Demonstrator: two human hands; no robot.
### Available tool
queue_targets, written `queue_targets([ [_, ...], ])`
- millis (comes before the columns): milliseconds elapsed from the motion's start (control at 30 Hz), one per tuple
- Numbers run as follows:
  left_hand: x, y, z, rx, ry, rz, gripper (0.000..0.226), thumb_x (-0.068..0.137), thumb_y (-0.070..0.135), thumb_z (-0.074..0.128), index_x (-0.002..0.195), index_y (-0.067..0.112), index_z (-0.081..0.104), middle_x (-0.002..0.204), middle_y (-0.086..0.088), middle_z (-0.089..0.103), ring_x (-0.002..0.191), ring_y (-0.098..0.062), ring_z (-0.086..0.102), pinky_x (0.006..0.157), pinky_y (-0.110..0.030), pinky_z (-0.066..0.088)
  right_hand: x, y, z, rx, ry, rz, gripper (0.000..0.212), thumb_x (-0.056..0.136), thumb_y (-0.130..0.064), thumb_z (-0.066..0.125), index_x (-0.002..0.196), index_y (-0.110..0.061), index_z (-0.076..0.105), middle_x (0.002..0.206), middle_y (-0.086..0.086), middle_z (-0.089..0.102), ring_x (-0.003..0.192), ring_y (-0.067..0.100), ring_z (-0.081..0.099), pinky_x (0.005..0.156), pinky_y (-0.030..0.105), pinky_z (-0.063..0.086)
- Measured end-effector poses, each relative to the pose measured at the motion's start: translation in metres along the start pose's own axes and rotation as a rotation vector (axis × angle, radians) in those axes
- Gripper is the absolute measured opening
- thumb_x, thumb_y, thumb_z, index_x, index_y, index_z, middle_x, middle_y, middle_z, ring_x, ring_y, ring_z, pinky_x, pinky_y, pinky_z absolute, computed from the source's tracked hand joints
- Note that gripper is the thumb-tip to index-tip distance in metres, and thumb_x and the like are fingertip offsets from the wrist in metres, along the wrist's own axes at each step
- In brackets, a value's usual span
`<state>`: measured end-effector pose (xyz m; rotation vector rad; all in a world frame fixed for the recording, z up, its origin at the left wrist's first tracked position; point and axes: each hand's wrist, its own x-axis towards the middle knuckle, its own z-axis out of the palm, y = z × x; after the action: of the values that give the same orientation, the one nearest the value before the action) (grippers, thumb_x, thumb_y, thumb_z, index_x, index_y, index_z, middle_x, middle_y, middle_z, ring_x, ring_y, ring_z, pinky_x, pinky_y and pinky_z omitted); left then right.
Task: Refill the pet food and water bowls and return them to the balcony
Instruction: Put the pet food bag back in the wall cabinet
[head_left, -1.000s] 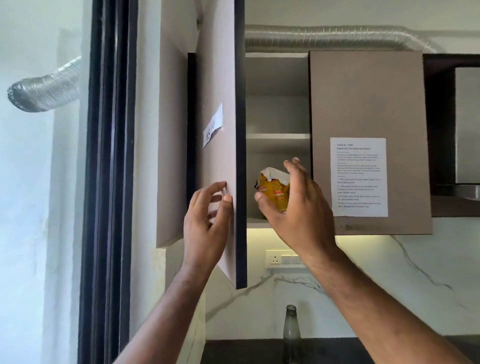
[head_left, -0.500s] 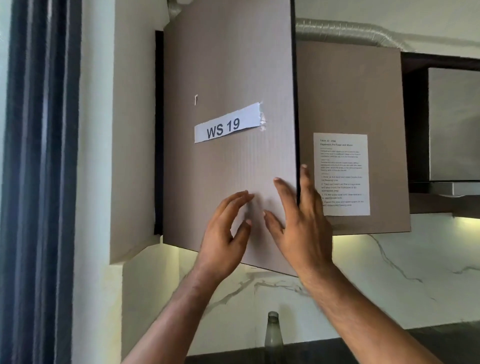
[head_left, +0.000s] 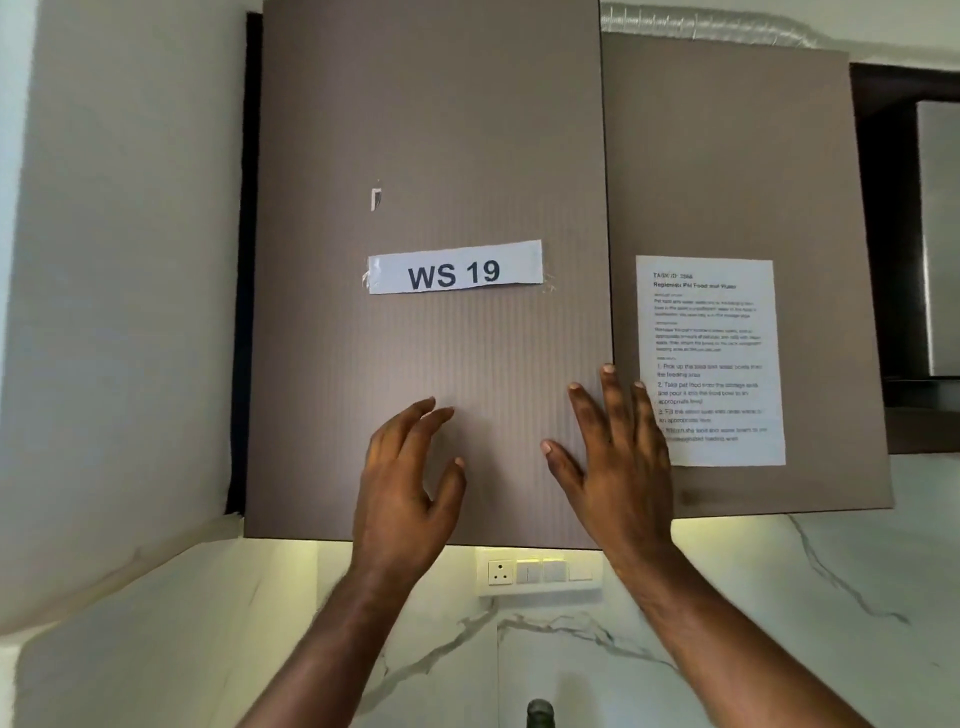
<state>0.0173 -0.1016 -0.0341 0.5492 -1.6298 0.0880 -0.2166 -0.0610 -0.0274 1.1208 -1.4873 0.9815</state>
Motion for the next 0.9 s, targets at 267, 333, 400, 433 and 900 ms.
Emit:
queue_targets([
  [267, 0.011, -0.017, 0.052, 0.149, 0.007, -0.045, 0.057, 0.09, 0.05, 0.058, 0.144, 0.035, 0.049, 0.156, 0.009, 0.043, 0.141, -0.017, 0.039, 0.11, -0.046, 0.041, 0.013, 0.018, 0.056, 0.061, -0.012, -0.024, 0.071, 0.1, -0.068, 0.038, 0.16, -0.031, 0.031, 0.173, 0.004, 0.015, 0.157, 0.036, 0.018, 0.119, 0.057, 0.033],
  [333, 0.012, -0.021, 0.059, 0.157, 0.006, -0.049, 0.056, 0.09, 0.049, 0.057, 0.144, 0.035, 0.049, 0.155, 0.008, 0.043, 0.141, -0.017, 0.039, 0.11, -0.047, 0.041, 0.015, 0.02, 0.066, 0.055, -0.034, -0.026, 0.072, 0.1, -0.069, 0.036, 0.161, -0.031, 0.03, 0.173, 0.004, 0.015, 0.158, 0.036, 0.016, 0.121, 0.057, 0.029],
  [400, 0.014, -0.024, 0.063, 0.164, -0.005, -0.046, 0.056, 0.09, 0.049, 0.057, 0.144, 0.035, 0.048, 0.155, 0.008, 0.043, 0.141, -0.017, 0.039, 0.111, -0.048, 0.042, 0.017, 0.021, 0.074, 0.044, -0.042, -0.026, 0.072, 0.1, -0.069, 0.037, 0.16, -0.031, 0.031, 0.173, 0.004, 0.016, 0.158, 0.036, 0.013, 0.122, 0.058, 0.027],
  [433, 0.015, -0.026, 0.065, 0.17, -0.011, -0.043, 0.056, 0.091, 0.048, 0.057, 0.144, 0.035, 0.048, 0.154, 0.008, 0.043, 0.141, -0.017, 0.039, 0.111, -0.048, 0.042, 0.018, 0.021, 0.077, 0.042, -0.042, -0.027, 0.071, 0.1, -0.068, 0.038, 0.16, -0.031, 0.032, 0.173, 0.004, 0.017, 0.159, 0.037, 0.013, 0.122, 0.058, 0.026],
  [900, 0.011, -0.047, 0.073, 0.136, -0.008, -0.041, 0.053, 0.091, 0.044, 0.058, 0.143, 0.033, 0.051, 0.15, 0.01, 0.046, 0.139, -0.014, 0.039, 0.113, -0.051, 0.041, 0.016, 0.021, 0.085, 0.016, -0.044, -0.035, 0.073, 0.101, -0.069, 0.032, 0.162, -0.03, 0.027, 0.173, 0.005, 0.017, 0.16, 0.035, 0.009, 0.124, 0.056, 0.019],
])
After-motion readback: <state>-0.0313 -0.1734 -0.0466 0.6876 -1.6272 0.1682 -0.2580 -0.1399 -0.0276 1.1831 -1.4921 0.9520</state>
